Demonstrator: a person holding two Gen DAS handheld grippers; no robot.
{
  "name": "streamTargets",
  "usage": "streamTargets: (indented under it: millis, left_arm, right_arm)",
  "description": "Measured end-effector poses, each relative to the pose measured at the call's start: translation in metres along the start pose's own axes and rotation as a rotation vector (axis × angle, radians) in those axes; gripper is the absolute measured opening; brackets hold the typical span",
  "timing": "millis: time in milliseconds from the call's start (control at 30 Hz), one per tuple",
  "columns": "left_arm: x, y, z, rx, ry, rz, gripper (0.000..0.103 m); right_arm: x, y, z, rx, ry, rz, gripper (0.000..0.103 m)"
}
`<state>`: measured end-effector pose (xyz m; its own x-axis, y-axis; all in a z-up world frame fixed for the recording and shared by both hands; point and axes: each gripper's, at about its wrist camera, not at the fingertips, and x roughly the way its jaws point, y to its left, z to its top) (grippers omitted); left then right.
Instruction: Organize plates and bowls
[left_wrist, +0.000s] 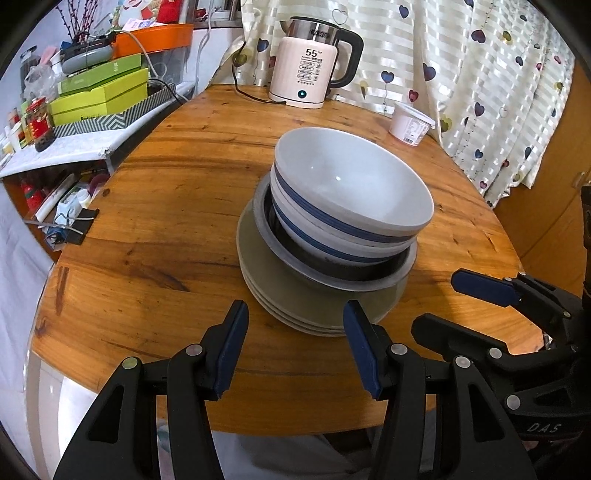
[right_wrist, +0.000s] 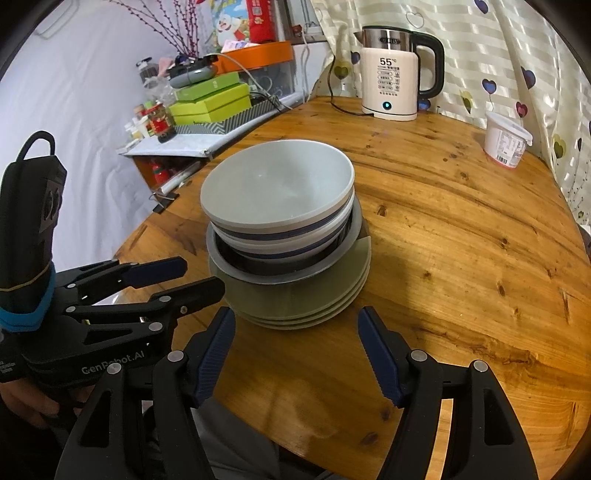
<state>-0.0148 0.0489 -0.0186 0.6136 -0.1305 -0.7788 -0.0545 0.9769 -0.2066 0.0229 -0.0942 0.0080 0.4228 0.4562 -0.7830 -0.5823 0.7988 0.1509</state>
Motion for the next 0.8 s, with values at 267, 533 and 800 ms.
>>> streamTargets:
  millis: [267,533,800]
  left_arm:
    - [-0.0013,-0.0039,-0.0006,0.017,-0.011,0.033,0.055]
    - [-0.0005,-0.0036,-0.0006,0.019,-0.007,0.042,0.055]
    - [0.0039,-0.0027,-0.0004,0.023,0.007,0.044,0.055]
  right_arm:
    - [-0.0001,-0.0002,0.0002,-0.001,0.001,0.002,0.07]
    - [0.0002,0.0001,0.0002,-0.002,0.0,0.003,0.07]
    - [0.0007,0.0049,0.0003,-0.006,0.004,0.005,0.07]
